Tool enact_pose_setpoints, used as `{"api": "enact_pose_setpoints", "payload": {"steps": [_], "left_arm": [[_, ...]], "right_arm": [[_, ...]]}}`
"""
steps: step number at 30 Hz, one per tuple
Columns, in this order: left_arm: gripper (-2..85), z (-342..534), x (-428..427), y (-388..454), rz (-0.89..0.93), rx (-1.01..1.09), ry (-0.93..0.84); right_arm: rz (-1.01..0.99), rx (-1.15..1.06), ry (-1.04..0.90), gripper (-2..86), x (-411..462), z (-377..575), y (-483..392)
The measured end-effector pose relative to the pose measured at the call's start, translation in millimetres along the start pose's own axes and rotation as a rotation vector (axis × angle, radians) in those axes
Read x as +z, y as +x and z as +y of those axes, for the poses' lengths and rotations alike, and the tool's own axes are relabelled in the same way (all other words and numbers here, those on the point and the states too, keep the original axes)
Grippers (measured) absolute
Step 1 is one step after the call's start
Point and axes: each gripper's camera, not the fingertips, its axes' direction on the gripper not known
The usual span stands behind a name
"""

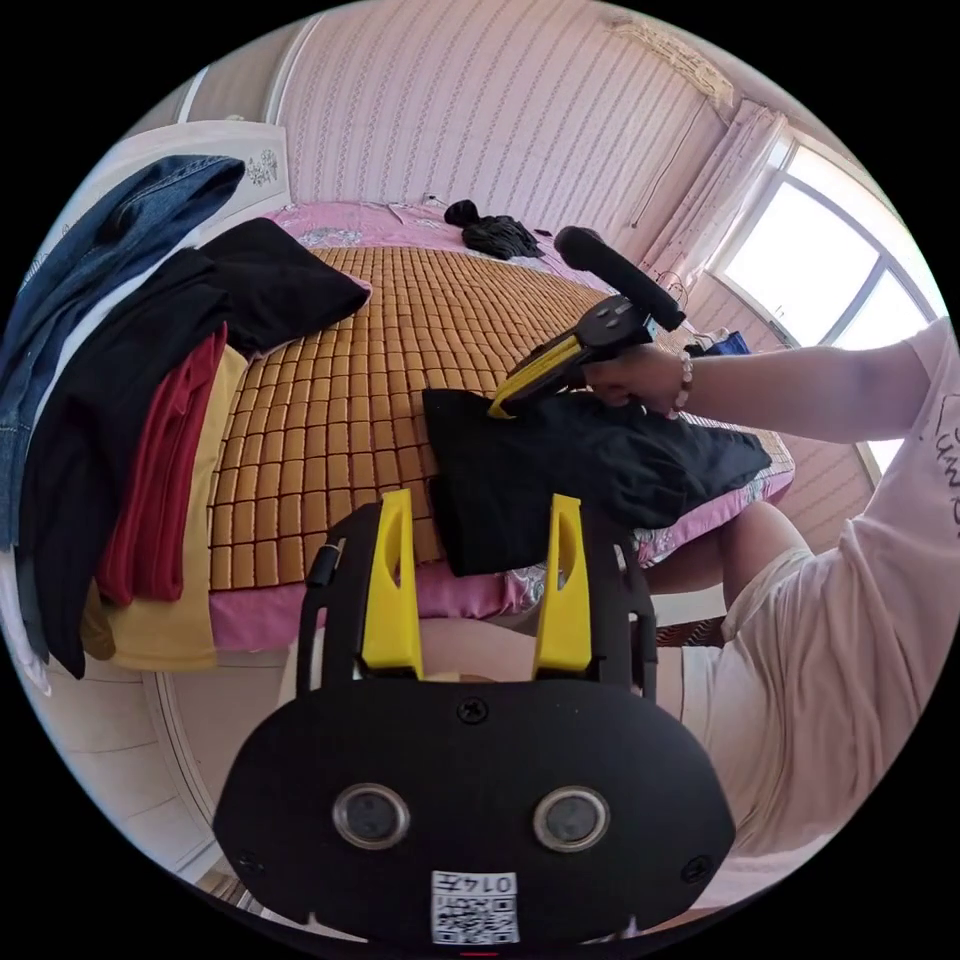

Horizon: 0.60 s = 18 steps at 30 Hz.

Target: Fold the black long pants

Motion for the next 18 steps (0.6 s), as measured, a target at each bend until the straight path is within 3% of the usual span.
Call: {"api": "enact_pose_setpoints", "payload": {"steps": [4,9,13,18], "left_arm": [[20.9,-13.1,-4.6,-15.3,0.058,0.043,0.051],[19.3,-40.9,-19.8,-2.1,0.176,0.224,0.106],[2.8,-50.9,-37.5,18.5,0.346,0.391,-0.008],[-0.3,-58.2,-33.1,4.3,0.314,0.128,-0.212]], "right_arm": [[-0.352,-0.206,0.020,0.7,-18.7,9.9,-4.3],[-0.639,-0.428,-0.085,0.6,-30.9,16.6,-20.4],[-0.608,-0.487,-0.153,0.5,-15.6,4.8,-32.6],[-0.536,-0.397,-0.178,0.5,22.9,-24.3,-39.4]]}}
